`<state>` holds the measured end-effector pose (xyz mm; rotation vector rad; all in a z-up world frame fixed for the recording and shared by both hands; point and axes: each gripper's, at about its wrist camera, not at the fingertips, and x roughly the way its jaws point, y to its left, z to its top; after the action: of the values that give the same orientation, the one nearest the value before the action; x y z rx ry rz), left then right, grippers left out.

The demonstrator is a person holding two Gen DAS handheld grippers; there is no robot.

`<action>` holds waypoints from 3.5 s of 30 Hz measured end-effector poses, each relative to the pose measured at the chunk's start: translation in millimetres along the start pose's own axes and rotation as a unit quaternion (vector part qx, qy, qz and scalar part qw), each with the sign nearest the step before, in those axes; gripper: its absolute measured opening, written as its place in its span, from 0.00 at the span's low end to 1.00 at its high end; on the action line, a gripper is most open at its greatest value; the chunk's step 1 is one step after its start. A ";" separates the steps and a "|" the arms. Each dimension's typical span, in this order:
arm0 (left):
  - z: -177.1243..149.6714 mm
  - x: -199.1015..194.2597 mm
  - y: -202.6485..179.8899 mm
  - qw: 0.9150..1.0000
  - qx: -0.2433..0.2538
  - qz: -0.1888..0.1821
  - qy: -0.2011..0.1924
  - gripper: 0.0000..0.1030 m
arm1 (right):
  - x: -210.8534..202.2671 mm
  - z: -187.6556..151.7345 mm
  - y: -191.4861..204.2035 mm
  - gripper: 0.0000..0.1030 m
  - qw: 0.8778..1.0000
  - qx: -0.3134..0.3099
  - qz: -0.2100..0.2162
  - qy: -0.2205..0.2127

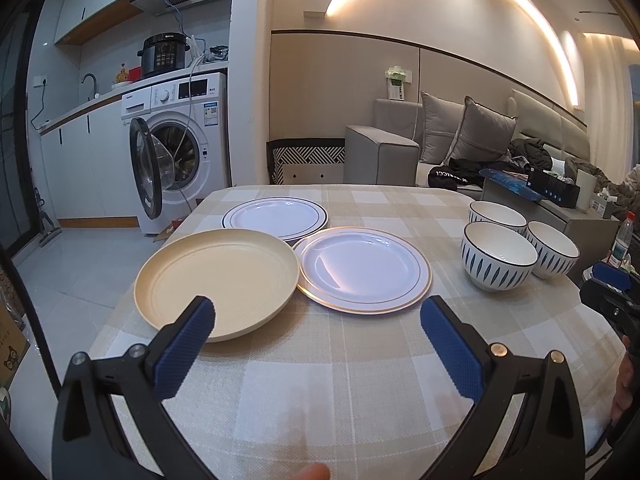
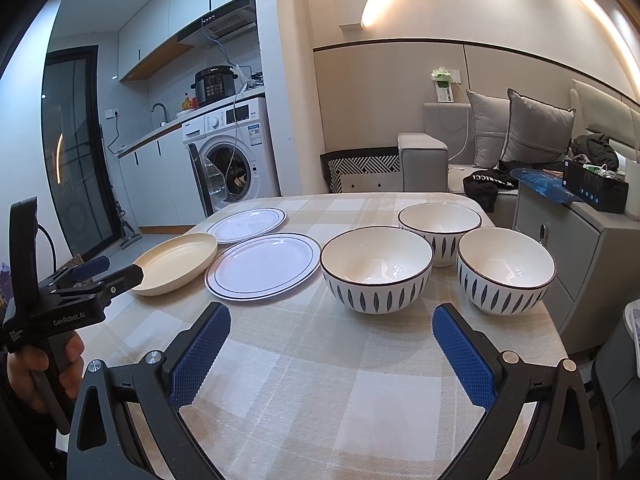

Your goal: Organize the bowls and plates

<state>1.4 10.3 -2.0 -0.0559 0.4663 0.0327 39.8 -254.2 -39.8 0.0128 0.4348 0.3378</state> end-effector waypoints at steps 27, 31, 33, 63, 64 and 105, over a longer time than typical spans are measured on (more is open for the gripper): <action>-1.1 -5.5 6.1 1.000 0.003 -0.007 -0.013 1.00 | 4.7 4.5 2.3 1.00 1.000 -0.010 0.001 -0.002; 1.3 -8.6 11.9 1.000 -0.001 -0.004 -0.016 1.00 | 4.4 12.0 5.0 1.00 1.000 -0.011 0.009 0.000; 3.8 -8.3 16.2 1.000 -0.004 -0.004 -0.014 1.00 | 4.8 16.9 6.3 1.00 1.000 -0.008 0.014 0.000; 41.6 2.6 100.9 0.995 -0.068 0.068 -0.001 1.00 | 77.9 103.5 93.7 1.00 0.988 -0.054 0.139 0.033; 42.9 3.3 102.7 0.995 -0.070 0.071 0.000 1.00 | 81.8 105.9 98.1 1.00 0.988 -0.057 0.141 0.035; 69.8 43.0 161.2 0.989 -0.093 0.106 0.040 1.00 | 194.5 143.0 159.4 1.00 0.974 -0.052 0.198 0.101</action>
<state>63.9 176.3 33.4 -0.1916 0.5475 0.2835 214.2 -32.2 23.3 -0.0385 0.6167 0.7597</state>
